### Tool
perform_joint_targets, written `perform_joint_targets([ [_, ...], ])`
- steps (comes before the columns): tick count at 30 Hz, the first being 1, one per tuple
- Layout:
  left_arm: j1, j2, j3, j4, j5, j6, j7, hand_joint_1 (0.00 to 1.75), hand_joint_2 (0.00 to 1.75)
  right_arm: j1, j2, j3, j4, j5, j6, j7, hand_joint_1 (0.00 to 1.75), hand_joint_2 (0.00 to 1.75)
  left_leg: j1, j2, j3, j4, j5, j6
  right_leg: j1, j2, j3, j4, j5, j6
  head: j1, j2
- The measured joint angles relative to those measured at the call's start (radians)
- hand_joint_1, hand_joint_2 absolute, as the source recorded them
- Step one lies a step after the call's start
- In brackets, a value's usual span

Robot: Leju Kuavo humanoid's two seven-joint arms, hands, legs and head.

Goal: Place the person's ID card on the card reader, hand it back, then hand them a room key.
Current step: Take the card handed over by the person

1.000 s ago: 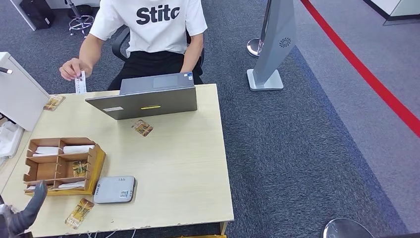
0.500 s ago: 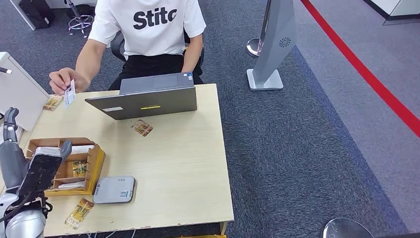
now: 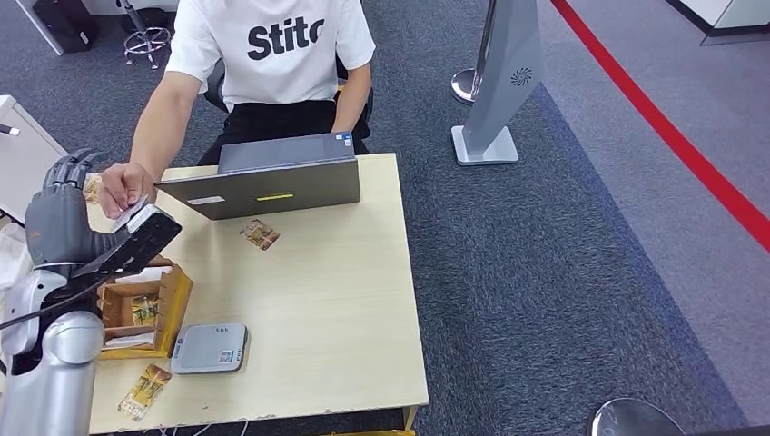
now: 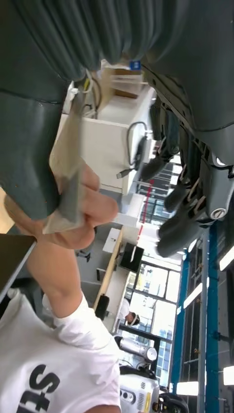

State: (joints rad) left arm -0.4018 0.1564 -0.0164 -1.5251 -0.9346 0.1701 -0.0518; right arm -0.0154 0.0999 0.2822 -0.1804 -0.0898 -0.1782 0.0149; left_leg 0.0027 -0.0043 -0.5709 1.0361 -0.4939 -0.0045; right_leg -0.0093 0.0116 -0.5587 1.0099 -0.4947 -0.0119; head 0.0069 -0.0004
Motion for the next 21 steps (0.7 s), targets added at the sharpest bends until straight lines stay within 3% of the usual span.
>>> perform_joint_targets([
  [10,-0.109,0.059,-0.083,0.073,-0.252,0.027,0.101,1.75,1.75,-0.002,0.0,0.021,0.0,0.025,0.004,0.002,0.0,1.75,0.0,0.0,0.0,0.0,0.0,0.0,0.0,0.001,0.0,0.001,0.0,0.0,0.0,0.0],
  [21,-0.082,0.066,-0.094,0.024,-0.249,0.123,0.077,1.75,1.75,-0.002,0.002,0.022,0.0,0.022,-0.011,0.025,0.0,1.75,0.0,0.0,0.0,0.0,0.0,0.0,0.0,0.001,0.0,0.001,0.0,0.0,0.0,0.0],
])
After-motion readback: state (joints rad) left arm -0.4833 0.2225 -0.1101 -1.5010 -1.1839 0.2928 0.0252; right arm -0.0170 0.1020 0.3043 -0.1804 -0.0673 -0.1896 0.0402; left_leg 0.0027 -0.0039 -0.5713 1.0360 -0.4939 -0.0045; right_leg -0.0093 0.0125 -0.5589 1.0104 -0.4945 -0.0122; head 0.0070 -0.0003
